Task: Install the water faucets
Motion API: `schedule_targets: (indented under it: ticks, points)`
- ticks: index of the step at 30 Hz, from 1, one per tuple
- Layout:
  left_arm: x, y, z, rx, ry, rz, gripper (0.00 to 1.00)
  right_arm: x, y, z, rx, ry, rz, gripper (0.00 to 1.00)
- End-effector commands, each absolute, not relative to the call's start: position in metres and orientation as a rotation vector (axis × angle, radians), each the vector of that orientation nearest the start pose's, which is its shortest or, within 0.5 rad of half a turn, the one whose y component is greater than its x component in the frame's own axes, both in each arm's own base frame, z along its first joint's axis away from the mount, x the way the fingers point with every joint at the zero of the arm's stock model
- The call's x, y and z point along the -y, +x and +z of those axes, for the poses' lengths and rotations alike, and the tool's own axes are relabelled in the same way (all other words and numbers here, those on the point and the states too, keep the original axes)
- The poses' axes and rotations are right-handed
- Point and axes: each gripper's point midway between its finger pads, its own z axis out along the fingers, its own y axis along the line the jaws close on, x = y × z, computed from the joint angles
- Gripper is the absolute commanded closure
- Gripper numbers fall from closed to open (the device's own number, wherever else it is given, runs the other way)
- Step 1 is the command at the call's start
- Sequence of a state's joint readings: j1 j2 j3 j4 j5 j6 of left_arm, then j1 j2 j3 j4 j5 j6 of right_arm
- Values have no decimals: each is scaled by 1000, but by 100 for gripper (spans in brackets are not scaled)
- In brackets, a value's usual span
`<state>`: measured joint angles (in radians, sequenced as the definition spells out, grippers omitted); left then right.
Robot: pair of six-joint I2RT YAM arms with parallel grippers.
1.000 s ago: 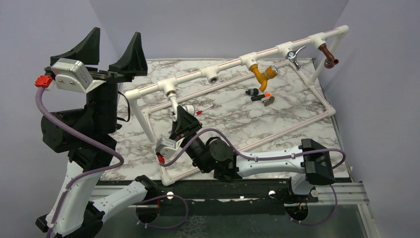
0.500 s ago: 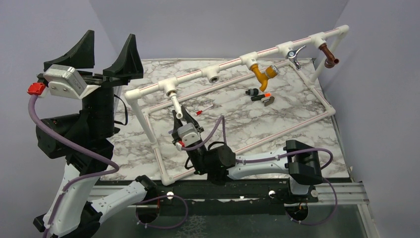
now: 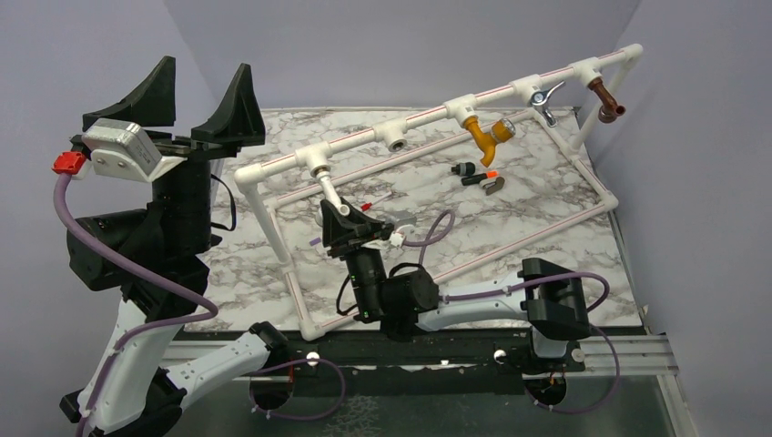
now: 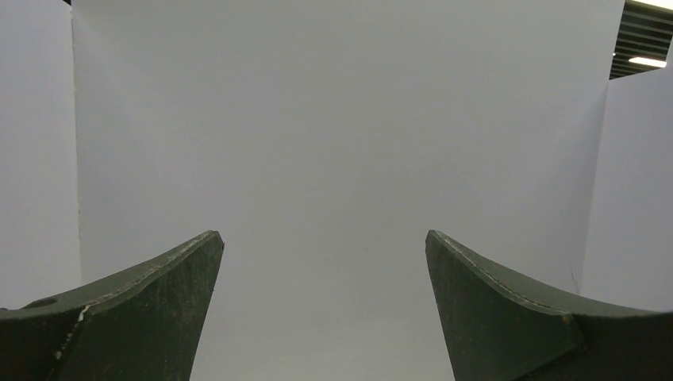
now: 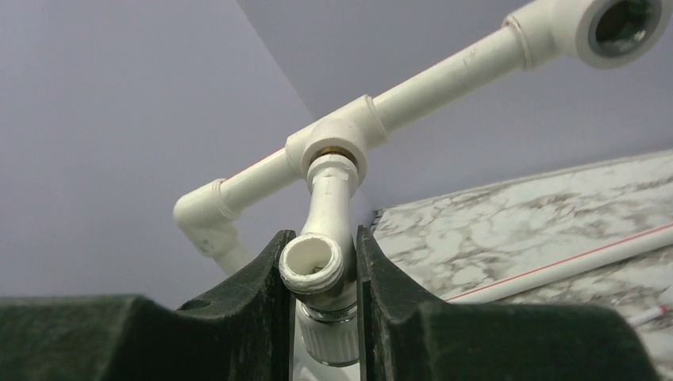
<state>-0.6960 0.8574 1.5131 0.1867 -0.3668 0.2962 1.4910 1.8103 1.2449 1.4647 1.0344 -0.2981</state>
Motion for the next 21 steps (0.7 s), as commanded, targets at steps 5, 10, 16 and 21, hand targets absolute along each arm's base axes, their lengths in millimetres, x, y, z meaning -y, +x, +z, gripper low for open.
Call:
schedule_targets:
  ticks: [5, 10, 16, 21]
  points:
    - [66, 193, 660, -798, 27, -255, 1, -396, 199, 409, -1154, 813, 1207, 99]
    - [69, 195, 659, -806, 33, -262, 1, -407, 200, 413, -1157, 923, 1395, 99]
    - [71, 197, 658, -815, 34, -262, 1, -420, 206, 405, -1233, 1039, 1586, 99]
    - [75, 200, 657, -827, 43, -262, 1, -416, 205, 411, -1235, 1050, 1618, 99]
